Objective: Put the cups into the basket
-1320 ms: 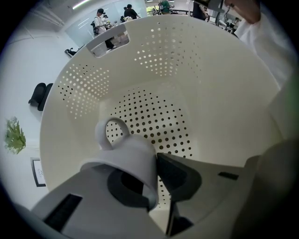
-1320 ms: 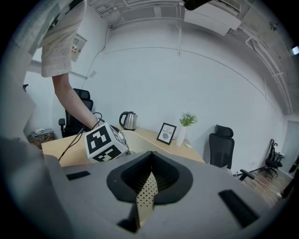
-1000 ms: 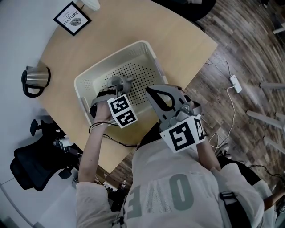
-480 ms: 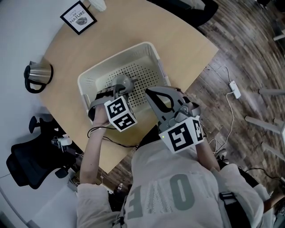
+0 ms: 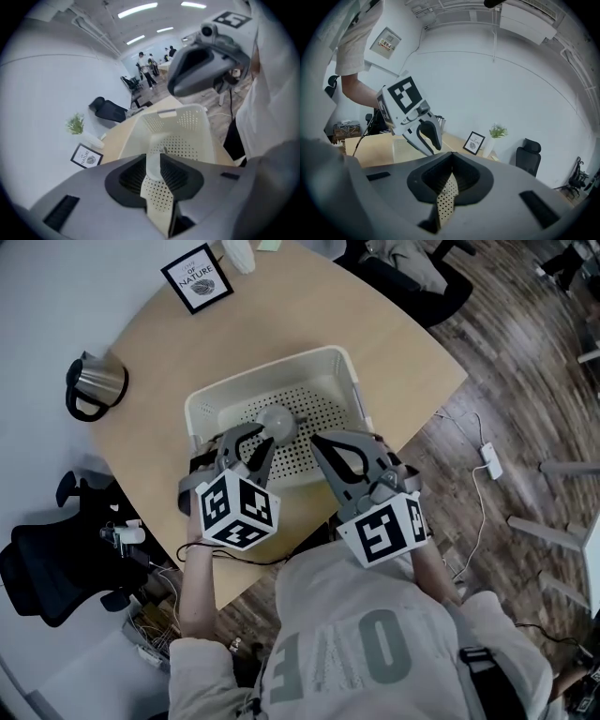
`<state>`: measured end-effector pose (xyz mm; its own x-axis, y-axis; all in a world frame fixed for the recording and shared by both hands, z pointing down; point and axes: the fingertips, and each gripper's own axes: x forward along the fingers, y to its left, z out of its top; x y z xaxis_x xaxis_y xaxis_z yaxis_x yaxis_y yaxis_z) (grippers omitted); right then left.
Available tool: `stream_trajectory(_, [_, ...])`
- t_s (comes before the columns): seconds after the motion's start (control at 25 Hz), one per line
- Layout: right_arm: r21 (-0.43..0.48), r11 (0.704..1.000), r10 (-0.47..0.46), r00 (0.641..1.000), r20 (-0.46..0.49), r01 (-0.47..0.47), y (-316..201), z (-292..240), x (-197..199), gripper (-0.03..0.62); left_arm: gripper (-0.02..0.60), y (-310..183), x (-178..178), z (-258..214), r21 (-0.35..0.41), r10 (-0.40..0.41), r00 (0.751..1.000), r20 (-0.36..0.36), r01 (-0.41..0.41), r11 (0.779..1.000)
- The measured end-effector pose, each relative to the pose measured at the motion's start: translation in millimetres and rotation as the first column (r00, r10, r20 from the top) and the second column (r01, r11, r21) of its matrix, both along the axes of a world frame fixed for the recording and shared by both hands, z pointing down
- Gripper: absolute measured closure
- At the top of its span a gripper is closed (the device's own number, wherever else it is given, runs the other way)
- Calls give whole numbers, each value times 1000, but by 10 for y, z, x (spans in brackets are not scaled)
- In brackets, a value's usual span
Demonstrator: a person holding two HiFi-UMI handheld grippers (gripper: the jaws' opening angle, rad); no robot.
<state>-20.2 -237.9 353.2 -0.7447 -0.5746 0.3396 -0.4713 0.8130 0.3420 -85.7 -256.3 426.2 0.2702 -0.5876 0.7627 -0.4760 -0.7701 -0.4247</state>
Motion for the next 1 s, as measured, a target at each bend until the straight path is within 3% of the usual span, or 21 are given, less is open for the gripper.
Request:
stream_trajectory(0.08, [16,1000,-14,1000,-1,14,28,-75,-76,595,483,-14,40,-287,98,-46,991,-125,58,994])
stream_trajectory(0.16, [43,999,-25,1000,-1,25,44,-179,-139,595,483,-27,56,-596,204,-85,962,-261,141,969])
stream_trajectory(0.24, [73,997,-31,1000,0,31,44,-285,-179,595,485,-31,24,-930,309,-105,918,-382,234,922])
stream_trajectory(0.32, [98,995,-35,999,1,34,47,-379,-217,595,526,-2,-25,-1270,399,-92,885,-457,296,868])
stream_trajectory(0.44, [121,992,-37,999,7,36,79,-506,-285,595,572,140,-86,-1543,436,-89,835,-544,371,820])
stream_trajectory(0.52, [136,990,-33,999,35,28,99,-614,-325,595,572,230,-145,-1626,420,-119,767,-631,466,779])
stream_trajectory(0.64, [125,992,-14,992,124,-2,123,-751,-350,595,572,363,-192,-1737,381,-113,627,-771,595,708])
stream_trajectory(0.72, [108,994,2,984,180,-22,135,-797,-364,595,572,435,-221,-1766,369,-100,577,-810,635,679])
stream_trajectory(0.84, [100,994,22,975,220,-45,143,-833,-380,595,572,511,-276,-1763,358,-113,558,-822,662,658])
stream_trajectory(1.0, [81,996,22,972,234,-42,166,-837,-413,595,572,557,-344,-1810,389,-106,577,-810,664,639])
